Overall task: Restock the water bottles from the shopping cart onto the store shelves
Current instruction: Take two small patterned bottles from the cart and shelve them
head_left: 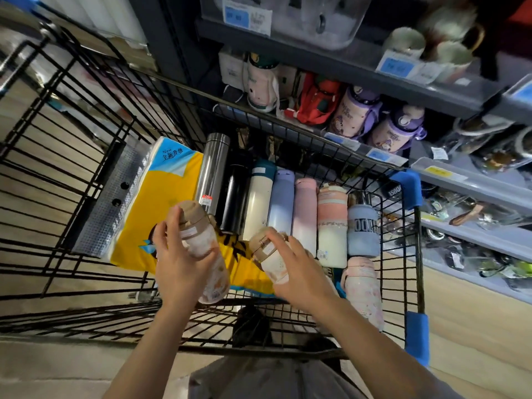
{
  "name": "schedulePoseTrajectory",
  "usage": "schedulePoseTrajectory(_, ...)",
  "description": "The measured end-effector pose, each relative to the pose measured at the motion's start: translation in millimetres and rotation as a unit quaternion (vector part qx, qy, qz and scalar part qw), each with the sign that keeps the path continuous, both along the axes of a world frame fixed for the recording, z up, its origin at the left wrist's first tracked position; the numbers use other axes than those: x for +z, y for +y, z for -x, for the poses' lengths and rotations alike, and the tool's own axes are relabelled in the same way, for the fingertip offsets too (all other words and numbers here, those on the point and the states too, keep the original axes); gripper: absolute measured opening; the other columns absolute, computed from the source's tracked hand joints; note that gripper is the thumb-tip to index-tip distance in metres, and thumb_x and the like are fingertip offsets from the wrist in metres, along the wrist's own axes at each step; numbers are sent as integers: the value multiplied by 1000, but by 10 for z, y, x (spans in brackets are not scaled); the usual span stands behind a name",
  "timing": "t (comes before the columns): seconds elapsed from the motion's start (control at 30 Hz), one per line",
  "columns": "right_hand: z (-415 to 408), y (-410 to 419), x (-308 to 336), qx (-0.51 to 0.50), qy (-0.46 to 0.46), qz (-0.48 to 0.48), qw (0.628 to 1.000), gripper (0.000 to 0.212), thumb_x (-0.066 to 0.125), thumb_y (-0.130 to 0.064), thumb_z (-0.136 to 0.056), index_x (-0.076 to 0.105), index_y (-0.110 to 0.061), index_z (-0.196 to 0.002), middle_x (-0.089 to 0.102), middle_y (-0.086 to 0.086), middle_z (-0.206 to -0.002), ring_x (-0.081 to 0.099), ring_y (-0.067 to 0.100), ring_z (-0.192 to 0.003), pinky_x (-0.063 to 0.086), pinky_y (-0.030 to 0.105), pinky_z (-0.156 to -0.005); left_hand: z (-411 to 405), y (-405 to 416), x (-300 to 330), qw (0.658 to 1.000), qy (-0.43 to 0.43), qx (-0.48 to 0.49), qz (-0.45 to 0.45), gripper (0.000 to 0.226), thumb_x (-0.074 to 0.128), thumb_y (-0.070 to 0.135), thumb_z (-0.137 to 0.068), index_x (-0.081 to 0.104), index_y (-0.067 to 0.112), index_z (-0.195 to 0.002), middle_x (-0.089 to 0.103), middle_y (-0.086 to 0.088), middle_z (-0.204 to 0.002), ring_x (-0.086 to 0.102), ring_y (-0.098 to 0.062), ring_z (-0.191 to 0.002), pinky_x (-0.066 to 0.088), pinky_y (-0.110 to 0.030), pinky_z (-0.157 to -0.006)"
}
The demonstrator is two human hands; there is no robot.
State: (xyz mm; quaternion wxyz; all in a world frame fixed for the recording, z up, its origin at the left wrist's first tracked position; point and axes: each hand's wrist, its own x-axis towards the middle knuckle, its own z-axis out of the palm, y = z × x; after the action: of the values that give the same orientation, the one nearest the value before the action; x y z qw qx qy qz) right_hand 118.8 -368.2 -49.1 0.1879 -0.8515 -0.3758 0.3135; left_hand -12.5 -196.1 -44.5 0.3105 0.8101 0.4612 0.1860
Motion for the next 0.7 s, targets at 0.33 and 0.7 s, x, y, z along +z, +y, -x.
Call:
schedulePoseTrajectory(0.33,-784,-1528,957,-132,-65,-273,951,99,74,-23,-78,3,-61,-136,22,-10,-154,28,8,-137,37,27,-100,-964,-1530,860,977,-167,-72,-115,108,89,23,-58,23,29,-142,35,-8,-142,42,-29,-124,47,-40,-78)
schedulePoseTrajectory(0.7,-2061,-4675,1949,-327,-213,-410,825,97,76,-19,-69,22,-48,-143,42,-11,-142,50,9,-124,50,39,-94,-2970,-4488,1679,867,-401,-264,130,108,89,14,-60,23,58,-134,43,23,-135,45,5,-123,43,-26,-97)
